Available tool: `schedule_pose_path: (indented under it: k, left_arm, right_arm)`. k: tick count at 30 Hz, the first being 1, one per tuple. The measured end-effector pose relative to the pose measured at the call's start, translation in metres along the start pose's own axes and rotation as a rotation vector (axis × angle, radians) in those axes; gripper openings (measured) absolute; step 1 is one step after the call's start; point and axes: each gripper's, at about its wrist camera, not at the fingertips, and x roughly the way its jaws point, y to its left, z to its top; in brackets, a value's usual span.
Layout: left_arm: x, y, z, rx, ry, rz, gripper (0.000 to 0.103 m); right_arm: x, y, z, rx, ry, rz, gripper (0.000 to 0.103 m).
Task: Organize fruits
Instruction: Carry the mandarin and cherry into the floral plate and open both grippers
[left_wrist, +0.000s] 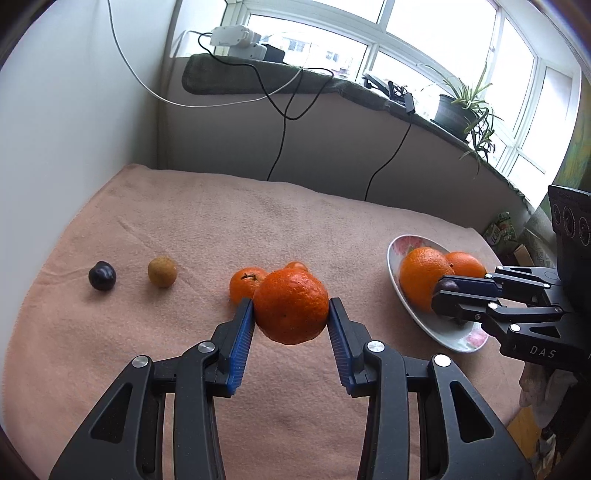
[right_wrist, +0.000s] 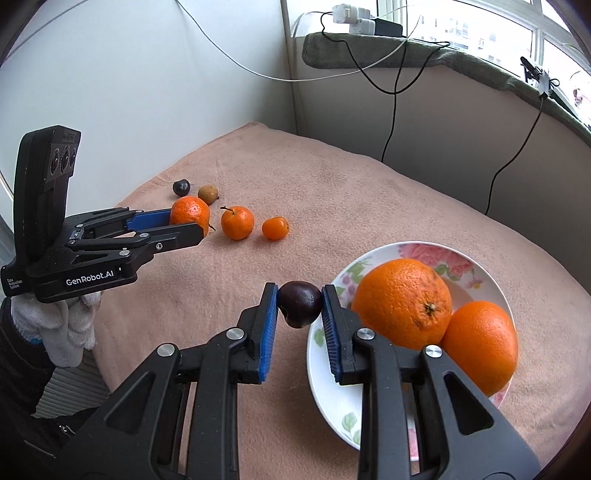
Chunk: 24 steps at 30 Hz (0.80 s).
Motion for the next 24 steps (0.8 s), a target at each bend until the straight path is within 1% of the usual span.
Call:
schedule_pose_path:
  k: [4, 10, 17, 24]
  left_arm:
    - [-0.001, -0.014, 0.000, 0.007, -0.005, -0.025, 0.038]
    - [-0.001, -0.031, 0.000, 0.028, -0.005, -0.059, 0.038]
    - [0.002, -0.053, -0.001, 0.049, 0.003, -0.101, 0.038]
    - [0.007, -0.073, -0.004, 0.070, 0.018, -0.141, 0.038]
  right_arm:
    - [-0.016, -0.013, -0.010, 0.056, -0.031, -0.003, 0.025]
    - [-0.037, -0.032, -0.027, 0.118, -0.060, -0.035, 0.025]
    - [-0.052, -0.051, -0.044, 0.175, -0.074, -0.069, 0.025]
    - [-0.060, -0.070, -0.059, 0.235, -0.073, -0.091, 0.025]
